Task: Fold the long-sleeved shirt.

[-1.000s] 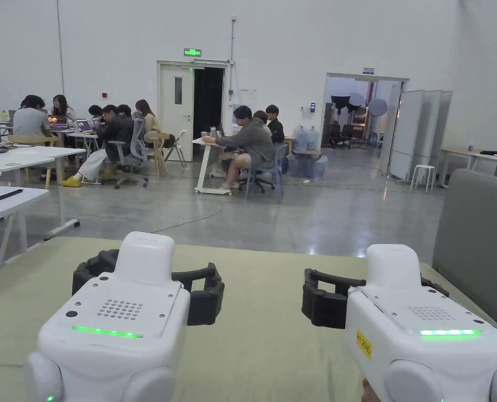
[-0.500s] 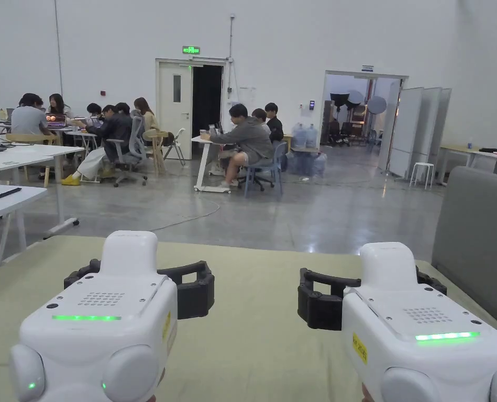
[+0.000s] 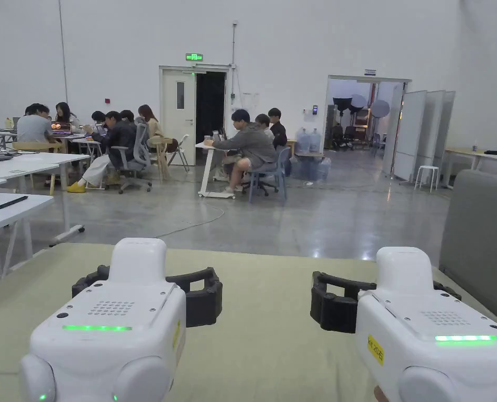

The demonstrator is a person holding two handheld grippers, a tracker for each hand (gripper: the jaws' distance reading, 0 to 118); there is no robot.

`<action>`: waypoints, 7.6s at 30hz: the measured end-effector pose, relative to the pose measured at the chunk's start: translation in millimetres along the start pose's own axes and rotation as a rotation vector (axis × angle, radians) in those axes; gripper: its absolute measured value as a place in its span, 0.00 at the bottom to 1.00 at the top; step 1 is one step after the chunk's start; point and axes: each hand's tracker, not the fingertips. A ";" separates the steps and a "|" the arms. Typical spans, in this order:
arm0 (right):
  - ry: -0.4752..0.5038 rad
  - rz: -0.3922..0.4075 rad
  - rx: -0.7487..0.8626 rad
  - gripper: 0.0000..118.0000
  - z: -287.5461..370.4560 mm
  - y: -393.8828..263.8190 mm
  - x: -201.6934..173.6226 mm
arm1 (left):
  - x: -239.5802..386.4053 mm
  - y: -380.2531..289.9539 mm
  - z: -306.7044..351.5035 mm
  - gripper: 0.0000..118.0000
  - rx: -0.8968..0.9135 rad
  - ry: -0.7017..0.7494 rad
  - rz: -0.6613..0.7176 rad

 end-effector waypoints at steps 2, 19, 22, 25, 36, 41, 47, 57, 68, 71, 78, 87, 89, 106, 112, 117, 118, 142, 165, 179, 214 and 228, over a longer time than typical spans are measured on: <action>-0.002 0.003 0.003 0.98 0.2 0.5 -0.7 | -0.9 -0.6 -1.9 0.97 -0.004 -0.011 0.004; -0.008 -0.023 -0.008 0.98 0.6 0.4 0.7 | -0.1 1.3 1.4 0.97 -0.007 -0.013 -0.003; -0.007 -0.026 -0.008 0.98 1.3 0.4 1.4 | 0.7 1.0 2.0 0.97 -0.008 -0.013 -0.008; -0.005 -0.020 -0.012 0.98 1.4 -0.8 0.5 | 1.7 0.1 1.8 0.97 -0.010 -0.012 -0.015; -0.010 -0.018 -0.019 0.98 0.6 -1.9 0.5 | 3.4 0.7 2.6 0.97 -0.020 -0.019 -0.013; -0.003 -0.031 -0.032 0.98 0.6 -2.7 1.3 | 4.3 -0.2 2.6 0.97 -0.020 -0.012 -0.022; -0.013 -0.026 -0.027 0.95 0.8 -4.1 0.2 | 2.7 -1.1 2.1 0.95 -0.029 -0.015 -0.012; -0.002 -0.010 -0.041 0.02 1.1 -18.5 -3.9 | 0.9 -15.6 7.5 0.01 0.002 0.031 -0.030; 0.373 -0.117 -0.133 0.02 -32.0 -39.9 -135.3 | -129.0 -19.6 40.8 0.00 -0.090 0.201 0.085; 0.720 -0.206 -0.224 0.02 -27.1 -50.8 -191.5 | -199.8 -36.2 59.9 0.00 -0.155 0.411 0.087; 0.845 -0.093 -0.272 0.02 -21.6 -85.9 -202.0 | -273.0 -138.7 26.2 0.03 -0.512 0.391 0.149; 0.666 -0.021 -0.489 0.02 -45.2 -147.0 -144.7 | -277.1 -266.4 -50.1 1.00 -0.761 0.263 0.180; 0.655 -0.040 -0.509 0.02 -45.6 -154.1 -139.1 | -274.7 -285.0 -65.0 1.00 -0.843 0.189 0.161; 0.529 -0.308 -0.438 0.02 -37.9 -115.9 -51.8 | -181.4 -128.7 -100.7 0.11 -0.617 -0.080 0.324; 0.393 -0.379 -0.275 0.02 -17.8 -60.5 23.9 | -41.1 -62.2 -128.7 0.11 -0.495 -0.290 0.213; 0.236 -0.354 -0.210 0.02 10.3 -45.2 80.5 | 90.8 -141.5 -175.9 0.11 -0.737 -0.396 0.133; 0.209 -0.349 -0.212 0.02 15.0 -47.2 88.7 | 111.4 -163.9 -181.4 0.11 -0.785 -0.421 0.130; 0.185 -0.407 -0.482 0.02 24.5 -164.7 94.3 | 28.0 -210.8 -78.3 0.72 -0.731 -0.193 -0.058; 0.073 -0.441 -0.869 0.02 -13.8 -290.8 69.4 | 201.0 -327.0 -391.7 0.58 -1.057 -0.353 -0.282; -0.068 -0.472 -0.895 0.82 -92.5 -317.2 72.5 | 193.9 -273.6 -352.6 0.00 -0.997 -0.453 -0.336; -0.065 0.472 -0.419 0.02 -272.0 240.4 64.5 | -21.6 220.4 -327.1 0.00 -0.330 -0.221 0.106; -0.156 0.493 -0.508 0.02 -363.1 159.3 80.5 | 15.0 148.2 -400.0 0.00 -0.425 -0.194 0.060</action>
